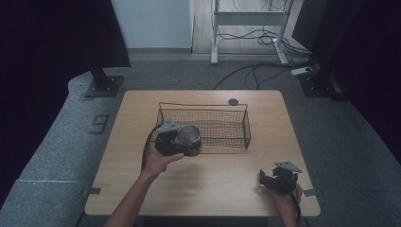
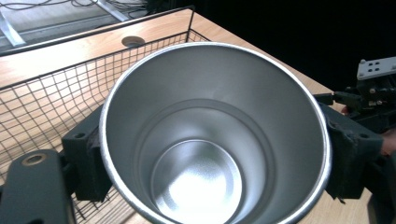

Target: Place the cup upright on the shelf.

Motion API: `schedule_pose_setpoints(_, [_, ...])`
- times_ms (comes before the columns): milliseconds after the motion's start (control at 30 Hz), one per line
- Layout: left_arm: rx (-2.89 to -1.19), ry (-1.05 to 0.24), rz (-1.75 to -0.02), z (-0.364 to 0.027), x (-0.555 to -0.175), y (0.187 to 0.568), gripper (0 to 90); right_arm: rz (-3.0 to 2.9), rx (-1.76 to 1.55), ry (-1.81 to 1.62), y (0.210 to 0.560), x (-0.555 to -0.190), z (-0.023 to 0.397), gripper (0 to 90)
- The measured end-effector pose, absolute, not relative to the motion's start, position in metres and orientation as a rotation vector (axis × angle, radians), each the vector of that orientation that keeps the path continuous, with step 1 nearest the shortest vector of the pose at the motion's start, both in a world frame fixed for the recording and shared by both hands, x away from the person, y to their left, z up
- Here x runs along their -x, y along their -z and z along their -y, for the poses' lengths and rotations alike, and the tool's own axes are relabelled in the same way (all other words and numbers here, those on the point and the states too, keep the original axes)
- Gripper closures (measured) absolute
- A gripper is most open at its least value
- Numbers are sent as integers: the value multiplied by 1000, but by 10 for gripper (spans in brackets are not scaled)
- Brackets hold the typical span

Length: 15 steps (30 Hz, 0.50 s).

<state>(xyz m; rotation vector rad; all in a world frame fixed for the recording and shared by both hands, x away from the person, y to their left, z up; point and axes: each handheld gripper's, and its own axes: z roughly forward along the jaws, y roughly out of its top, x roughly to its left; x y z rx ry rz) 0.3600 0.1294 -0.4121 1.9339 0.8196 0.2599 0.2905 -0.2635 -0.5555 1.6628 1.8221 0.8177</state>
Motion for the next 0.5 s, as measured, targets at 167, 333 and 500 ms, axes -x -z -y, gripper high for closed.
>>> schedule_pose_setpoints(167, [-1926,-267,-829,-134,-363,409,148,-1822,-1664,-818,556,-290,263,128])
schedule_pose_setpoints(333, [-1922,-276,-835,-137,-365,406,148,-1822,-1666,-818,555,-290,263,128])
schedule_pose_setpoints(500, [-1918,-280,-836,-139,-367,402,148,-1822,-1664,-818,556,-290,263,128])
